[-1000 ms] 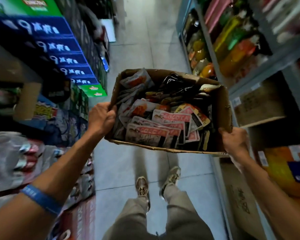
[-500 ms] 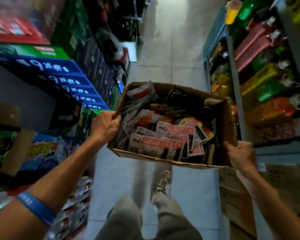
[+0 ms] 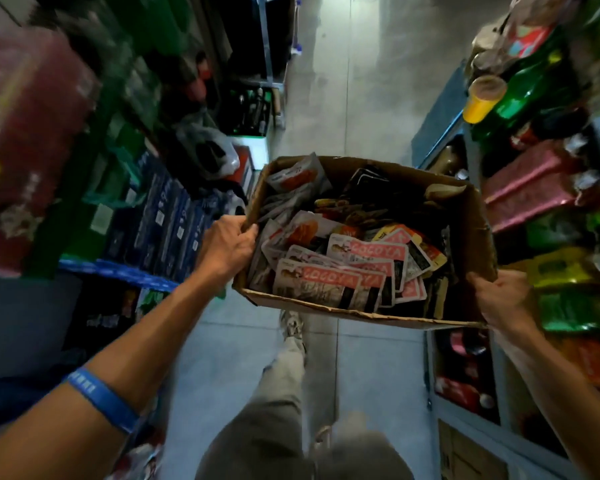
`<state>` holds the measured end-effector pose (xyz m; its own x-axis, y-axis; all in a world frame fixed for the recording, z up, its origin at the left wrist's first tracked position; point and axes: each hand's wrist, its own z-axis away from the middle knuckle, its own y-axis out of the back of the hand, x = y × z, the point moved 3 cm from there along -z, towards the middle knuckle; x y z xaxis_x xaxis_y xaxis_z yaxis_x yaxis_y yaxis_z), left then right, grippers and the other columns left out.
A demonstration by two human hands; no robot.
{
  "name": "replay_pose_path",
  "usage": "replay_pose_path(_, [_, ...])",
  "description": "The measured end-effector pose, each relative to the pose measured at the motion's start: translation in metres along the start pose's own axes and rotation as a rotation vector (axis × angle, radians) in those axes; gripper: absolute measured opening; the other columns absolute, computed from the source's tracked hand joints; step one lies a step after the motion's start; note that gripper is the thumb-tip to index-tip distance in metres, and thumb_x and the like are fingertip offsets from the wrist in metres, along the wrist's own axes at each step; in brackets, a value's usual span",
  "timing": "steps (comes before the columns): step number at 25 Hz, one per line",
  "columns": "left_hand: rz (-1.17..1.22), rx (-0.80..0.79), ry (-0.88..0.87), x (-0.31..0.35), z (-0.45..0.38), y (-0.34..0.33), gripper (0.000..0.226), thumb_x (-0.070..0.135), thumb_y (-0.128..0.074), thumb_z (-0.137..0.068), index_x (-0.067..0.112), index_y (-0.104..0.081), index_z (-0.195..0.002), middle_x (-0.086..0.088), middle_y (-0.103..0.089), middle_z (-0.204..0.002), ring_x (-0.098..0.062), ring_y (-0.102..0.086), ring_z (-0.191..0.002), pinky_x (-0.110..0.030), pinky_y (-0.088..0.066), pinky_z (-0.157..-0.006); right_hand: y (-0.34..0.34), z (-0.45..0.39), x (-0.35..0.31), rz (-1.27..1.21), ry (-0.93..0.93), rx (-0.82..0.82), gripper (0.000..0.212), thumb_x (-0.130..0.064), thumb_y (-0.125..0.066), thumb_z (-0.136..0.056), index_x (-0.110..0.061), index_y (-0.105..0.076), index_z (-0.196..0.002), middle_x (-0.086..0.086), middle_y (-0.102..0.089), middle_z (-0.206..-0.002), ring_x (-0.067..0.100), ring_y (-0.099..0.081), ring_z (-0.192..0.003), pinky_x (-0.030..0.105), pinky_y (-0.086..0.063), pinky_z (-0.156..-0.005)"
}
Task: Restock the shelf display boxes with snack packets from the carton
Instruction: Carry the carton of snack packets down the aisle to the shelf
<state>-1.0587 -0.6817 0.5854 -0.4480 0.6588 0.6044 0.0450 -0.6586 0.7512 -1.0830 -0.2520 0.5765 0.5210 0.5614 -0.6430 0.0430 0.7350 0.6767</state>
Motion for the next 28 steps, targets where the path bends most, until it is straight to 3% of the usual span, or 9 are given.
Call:
replay_pose_path(6, [0.007,0.035,0.009,0.072,-0.163,0.031,0.039,0.04,-0.052,-0.093,0.007,-0.065,-0.076,-0.016,-0.068,-0.076,-0.034,-0.066,-0.076,-0.042,-0.052,-0.067,-0.011,-0.124,-0.126,0.092,0.049,0.05,0.035,-0.027,-0.069,-0.089,-0.013,-0.055,-0.06,0.004,-0.051,-0.055,0.021,-0.05,-0.052,0.034,-0.038,-0.051])
replay_pose_path(9, [-0.004,0.086,0.034,0.115,-0.245,0.042,0.036,0.033,-0.053,-0.095,0.006,-0.062,-0.072,-0.013,-0.063,-0.071,-0.033,-0.061,-0.074,-0.037,-0.043,-0.063,-0.022,-0.194,-0.18,0.11,0.073,0.069,0.035,-0.024,-0.068,-0.09,-0.01,-0.055,-0.061,0.005,-0.049,-0.055,0.019,-0.047,-0.05,0.033,-0.037,-0.051])
replay_pose_path(14, [0.018,0.072,0.039,0.178,-0.391,0.039,0.036,0.031,-0.054,-0.094,0.007,-0.062,-0.068,-0.01,-0.064,-0.066,-0.032,-0.064,-0.069,-0.036,-0.044,-0.059,-0.04,-0.326,-0.266,0.136,0.101,0.076,0.038,-0.031,-0.07,-0.082,0.0,-0.06,-0.062,0.013,-0.054,-0.057,0.024,-0.055,-0.056,0.041,-0.042,-0.052])
replay_pose_path(17, [0.018,0.08,0.057,0.219,-0.482,0.029,0.036,0.031,-0.054,-0.095,0.01,-0.062,-0.067,-0.008,-0.062,-0.064,-0.032,-0.063,-0.069,-0.035,-0.042,-0.059,-0.05,-0.417,-0.327,0.208,0.121,0.09,0.036,-0.022,-0.069,-0.088,0.001,-0.06,-0.061,0.018,-0.057,-0.059,0.03,-0.057,-0.058,0.034,-0.036,-0.055])
replay_pose_path(23, [0.009,0.134,0.106,0.295,-0.66,0.027,0.033,0.03,-0.055,-0.093,0.005,-0.065,-0.073,-0.022,-0.068,-0.078,-0.039,-0.067,-0.081,-0.042,-0.05,-0.068,-0.062,-0.573,-0.444,0.25,0.135,0.104,0.038,-0.023,-0.068,-0.088,-0.001,-0.058,-0.058,0.011,-0.051,-0.055,0.023,-0.048,-0.05,0.03,-0.031,-0.047])
replay_pose_path(28, [0.012,0.135,0.14,0.356,-0.828,0.021,0.03,0.026,-0.057,-0.092,0.001,-0.065,-0.077,-0.027,-0.068,-0.083,-0.041,-0.067,-0.086,-0.038,-0.045,-0.066,-0.086,-0.71,-0.542,0.277,0.111,0.135,0.04,-0.023,-0.068,-0.089,-0.006,-0.054,-0.055,0.011,-0.052,-0.053,0.023,-0.047,-0.05,0.029,-0.03,-0.048])
